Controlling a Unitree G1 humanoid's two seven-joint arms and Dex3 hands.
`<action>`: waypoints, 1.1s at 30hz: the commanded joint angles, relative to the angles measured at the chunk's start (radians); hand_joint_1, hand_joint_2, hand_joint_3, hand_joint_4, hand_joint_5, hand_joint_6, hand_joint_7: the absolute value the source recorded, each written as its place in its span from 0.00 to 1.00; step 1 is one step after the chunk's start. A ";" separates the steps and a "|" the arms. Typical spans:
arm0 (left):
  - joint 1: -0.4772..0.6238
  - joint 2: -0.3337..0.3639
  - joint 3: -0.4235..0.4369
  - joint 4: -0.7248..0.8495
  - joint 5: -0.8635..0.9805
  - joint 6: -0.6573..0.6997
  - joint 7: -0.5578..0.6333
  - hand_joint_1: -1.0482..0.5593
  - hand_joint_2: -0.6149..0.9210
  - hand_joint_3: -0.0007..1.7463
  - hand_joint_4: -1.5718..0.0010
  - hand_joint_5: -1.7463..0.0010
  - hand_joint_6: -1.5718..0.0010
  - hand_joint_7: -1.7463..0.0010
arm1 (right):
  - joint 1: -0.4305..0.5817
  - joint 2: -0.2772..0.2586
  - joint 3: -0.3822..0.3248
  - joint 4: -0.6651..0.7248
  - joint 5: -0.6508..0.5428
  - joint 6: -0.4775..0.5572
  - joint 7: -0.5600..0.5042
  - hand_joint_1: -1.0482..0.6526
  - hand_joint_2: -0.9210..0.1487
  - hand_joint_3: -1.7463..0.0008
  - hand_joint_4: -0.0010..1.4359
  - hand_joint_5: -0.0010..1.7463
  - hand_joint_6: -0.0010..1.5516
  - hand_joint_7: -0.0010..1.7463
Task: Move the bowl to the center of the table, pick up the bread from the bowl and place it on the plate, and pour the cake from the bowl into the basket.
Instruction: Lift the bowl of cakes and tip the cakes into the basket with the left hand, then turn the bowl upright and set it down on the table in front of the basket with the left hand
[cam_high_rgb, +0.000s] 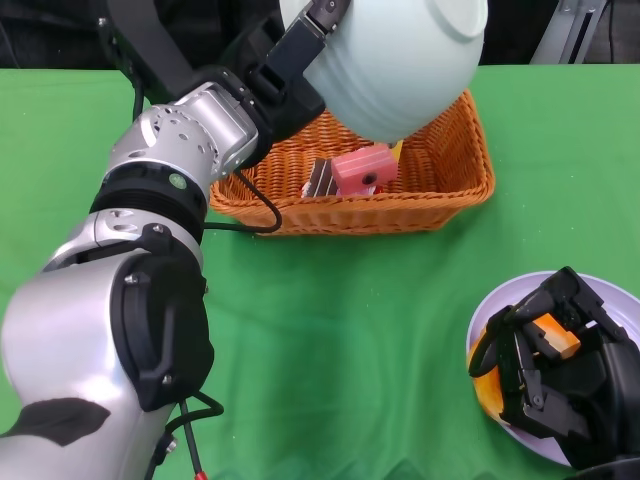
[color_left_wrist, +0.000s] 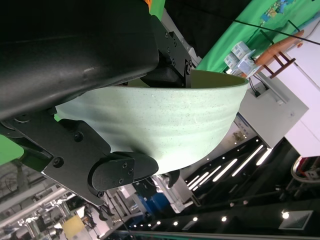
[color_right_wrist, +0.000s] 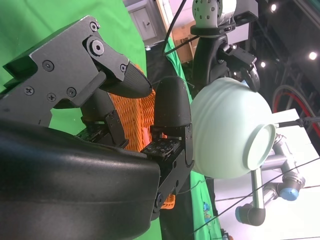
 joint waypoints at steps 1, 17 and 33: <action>-0.022 0.006 -0.042 -0.032 0.023 -0.043 -0.077 0.57 0.87 0.51 0.56 0.00 0.63 0.04 | 0.005 -0.008 -0.005 0.002 0.016 -0.003 0.008 0.49 0.42 0.30 0.51 1.00 0.33 0.94; 0.020 0.053 -0.183 -0.131 0.112 -0.310 -0.264 0.55 0.88 0.52 0.55 0.00 0.50 0.24 | -0.022 -0.027 -0.029 -0.020 0.023 0.057 -0.028 0.49 0.41 0.29 0.53 1.00 0.34 0.93; 0.165 0.120 -0.289 -0.372 0.179 -0.482 -0.290 0.54 0.78 0.58 0.51 0.00 0.46 0.23 | -0.086 -0.061 -0.073 0.012 0.048 0.071 -0.011 0.49 0.40 0.30 0.53 0.99 0.37 0.90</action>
